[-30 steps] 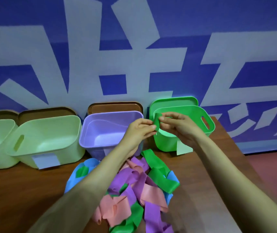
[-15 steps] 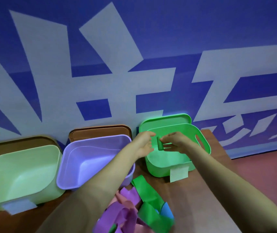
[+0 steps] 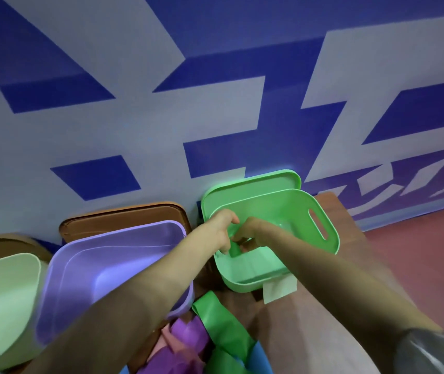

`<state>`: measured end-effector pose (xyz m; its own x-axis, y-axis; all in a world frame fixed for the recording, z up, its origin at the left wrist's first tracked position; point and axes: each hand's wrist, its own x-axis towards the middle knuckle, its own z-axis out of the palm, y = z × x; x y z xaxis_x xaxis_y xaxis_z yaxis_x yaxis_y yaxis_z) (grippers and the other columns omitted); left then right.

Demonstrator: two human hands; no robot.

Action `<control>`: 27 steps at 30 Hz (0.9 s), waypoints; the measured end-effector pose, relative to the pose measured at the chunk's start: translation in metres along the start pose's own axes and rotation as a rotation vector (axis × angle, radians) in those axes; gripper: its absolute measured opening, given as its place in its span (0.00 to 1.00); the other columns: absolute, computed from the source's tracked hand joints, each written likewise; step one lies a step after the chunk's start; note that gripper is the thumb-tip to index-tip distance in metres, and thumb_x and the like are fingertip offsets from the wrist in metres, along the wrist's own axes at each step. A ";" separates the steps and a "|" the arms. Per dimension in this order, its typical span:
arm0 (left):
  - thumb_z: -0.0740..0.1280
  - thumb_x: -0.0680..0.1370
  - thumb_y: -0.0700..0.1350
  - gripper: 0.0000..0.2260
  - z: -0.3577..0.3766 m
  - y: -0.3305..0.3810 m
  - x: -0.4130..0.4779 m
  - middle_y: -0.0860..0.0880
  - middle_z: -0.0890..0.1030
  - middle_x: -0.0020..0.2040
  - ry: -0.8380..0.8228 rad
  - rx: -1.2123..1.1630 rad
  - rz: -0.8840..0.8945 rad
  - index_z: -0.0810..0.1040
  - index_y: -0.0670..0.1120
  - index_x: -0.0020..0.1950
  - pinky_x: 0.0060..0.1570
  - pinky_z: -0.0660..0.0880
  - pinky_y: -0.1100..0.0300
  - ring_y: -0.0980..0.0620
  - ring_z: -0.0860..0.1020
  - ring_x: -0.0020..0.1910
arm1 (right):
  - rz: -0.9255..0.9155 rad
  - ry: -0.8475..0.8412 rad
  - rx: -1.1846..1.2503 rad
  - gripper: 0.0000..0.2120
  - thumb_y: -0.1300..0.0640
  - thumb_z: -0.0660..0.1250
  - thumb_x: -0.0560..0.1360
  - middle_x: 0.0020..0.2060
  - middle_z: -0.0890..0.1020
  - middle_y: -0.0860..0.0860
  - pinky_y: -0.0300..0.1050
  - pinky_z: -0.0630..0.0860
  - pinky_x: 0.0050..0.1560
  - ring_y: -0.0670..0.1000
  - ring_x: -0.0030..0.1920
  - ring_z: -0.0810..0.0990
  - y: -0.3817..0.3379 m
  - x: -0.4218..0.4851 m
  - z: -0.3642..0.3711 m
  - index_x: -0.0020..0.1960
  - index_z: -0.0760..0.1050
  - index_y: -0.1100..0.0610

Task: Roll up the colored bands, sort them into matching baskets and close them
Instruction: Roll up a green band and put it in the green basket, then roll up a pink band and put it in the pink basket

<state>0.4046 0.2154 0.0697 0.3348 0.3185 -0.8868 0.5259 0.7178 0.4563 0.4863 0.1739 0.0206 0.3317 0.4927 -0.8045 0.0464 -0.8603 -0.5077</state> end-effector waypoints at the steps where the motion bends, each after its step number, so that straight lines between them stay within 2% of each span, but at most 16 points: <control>1: 0.59 0.77 0.40 0.33 0.000 -0.001 0.002 0.41 0.46 0.78 -0.002 0.007 -0.017 0.46 0.39 0.77 0.73 0.45 0.45 0.42 0.45 0.77 | 0.005 -0.001 -0.004 0.10 0.66 0.64 0.78 0.33 0.74 0.56 0.43 0.77 0.36 0.51 0.31 0.74 0.001 0.003 0.002 0.37 0.70 0.63; 4: 0.60 0.76 0.41 0.33 0.002 -0.002 0.006 0.42 0.49 0.78 -0.016 0.016 -0.046 0.48 0.40 0.77 0.73 0.49 0.47 0.42 0.50 0.77 | 0.001 0.005 0.002 0.12 0.66 0.62 0.78 0.32 0.73 0.56 0.42 0.76 0.35 0.51 0.30 0.73 -0.001 0.006 0.007 0.36 0.68 0.63; 6: 0.59 0.77 0.42 0.31 0.003 -0.003 0.008 0.42 0.51 0.78 -0.002 0.009 -0.049 0.50 0.40 0.77 0.72 0.51 0.48 0.43 0.52 0.76 | -0.009 0.027 -0.019 0.13 0.66 0.62 0.78 0.31 0.73 0.55 0.39 0.75 0.30 0.49 0.28 0.74 -0.003 0.008 0.008 0.35 0.68 0.62; 9: 0.58 0.78 0.44 0.32 0.001 -0.002 0.013 0.41 0.47 0.78 0.000 -0.012 -0.064 0.47 0.39 0.77 0.73 0.47 0.46 0.42 0.47 0.77 | -0.007 0.035 -0.008 0.14 0.65 0.63 0.78 0.30 0.74 0.55 0.37 0.75 0.26 0.48 0.23 0.75 -0.002 0.010 0.009 0.34 0.68 0.62; 12: 0.57 0.80 0.45 0.30 -0.001 -0.002 0.017 0.42 0.47 0.78 0.034 -0.056 -0.066 0.47 0.40 0.78 0.73 0.47 0.44 0.41 0.47 0.77 | 0.024 -0.012 0.071 0.13 0.66 0.58 0.80 0.33 0.74 0.56 0.41 0.76 0.32 0.50 0.30 0.74 -0.001 0.010 0.006 0.36 0.69 0.63; 14: 0.56 0.81 0.46 0.30 -0.001 -0.002 0.017 0.41 0.46 0.78 0.046 -0.080 -0.067 0.46 0.40 0.78 0.73 0.46 0.43 0.41 0.46 0.77 | 0.040 -0.039 0.104 0.12 0.66 0.56 0.81 0.34 0.74 0.56 0.43 0.76 0.36 0.51 0.28 0.76 0.001 0.007 0.000 0.39 0.70 0.64; 17: 0.55 0.81 0.47 0.29 0.000 -0.001 0.014 0.41 0.44 0.78 0.055 -0.095 -0.062 0.46 0.40 0.78 0.73 0.45 0.42 0.40 0.44 0.77 | 0.021 -0.041 0.097 0.07 0.67 0.57 0.80 0.37 0.76 0.56 0.46 0.77 0.40 0.52 0.30 0.76 0.003 -0.001 -0.009 0.48 0.73 0.67; 19: 0.56 0.81 0.47 0.30 0.000 0.000 0.011 0.40 0.43 0.78 0.053 -0.107 -0.060 0.45 0.40 0.78 0.74 0.44 0.43 0.40 0.43 0.77 | -0.004 -0.028 0.098 0.07 0.67 0.57 0.80 0.40 0.77 0.57 0.47 0.76 0.42 0.53 0.34 0.76 0.003 -0.011 -0.015 0.49 0.73 0.67; 22: 0.56 0.81 0.47 0.30 0.000 0.002 -0.001 0.40 0.42 0.78 0.046 -0.128 -0.044 0.44 0.39 0.77 0.74 0.43 0.42 0.39 0.43 0.77 | -0.065 -0.013 0.124 0.11 0.65 0.58 0.80 0.55 0.78 0.60 0.50 0.76 0.51 0.57 0.46 0.79 0.003 -0.035 -0.024 0.60 0.72 0.67; 24: 0.56 0.81 0.47 0.31 -0.002 0.003 -0.013 0.40 0.43 0.78 0.020 -0.143 -0.002 0.44 0.39 0.77 0.74 0.43 0.42 0.39 0.43 0.77 | -0.118 0.013 0.146 0.14 0.63 0.60 0.80 0.59 0.78 0.60 0.50 0.75 0.57 0.59 0.54 0.79 0.001 -0.055 -0.031 0.64 0.71 0.67; 27: 0.59 0.80 0.46 0.32 -0.005 0.002 -0.046 0.41 0.47 0.78 -0.030 -0.143 0.083 0.46 0.39 0.78 0.73 0.47 0.43 0.41 0.45 0.77 | -0.220 0.084 0.161 0.15 0.61 0.63 0.79 0.54 0.79 0.58 0.48 0.76 0.52 0.55 0.49 0.80 0.000 -0.092 -0.036 0.63 0.72 0.66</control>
<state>0.3866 0.2050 0.1112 0.3964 0.3632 -0.8432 0.3793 0.7716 0.5107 0.4895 0.1234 0.1054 0.4072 0.6472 -0.6445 -0.0218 -0.6985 -0.7152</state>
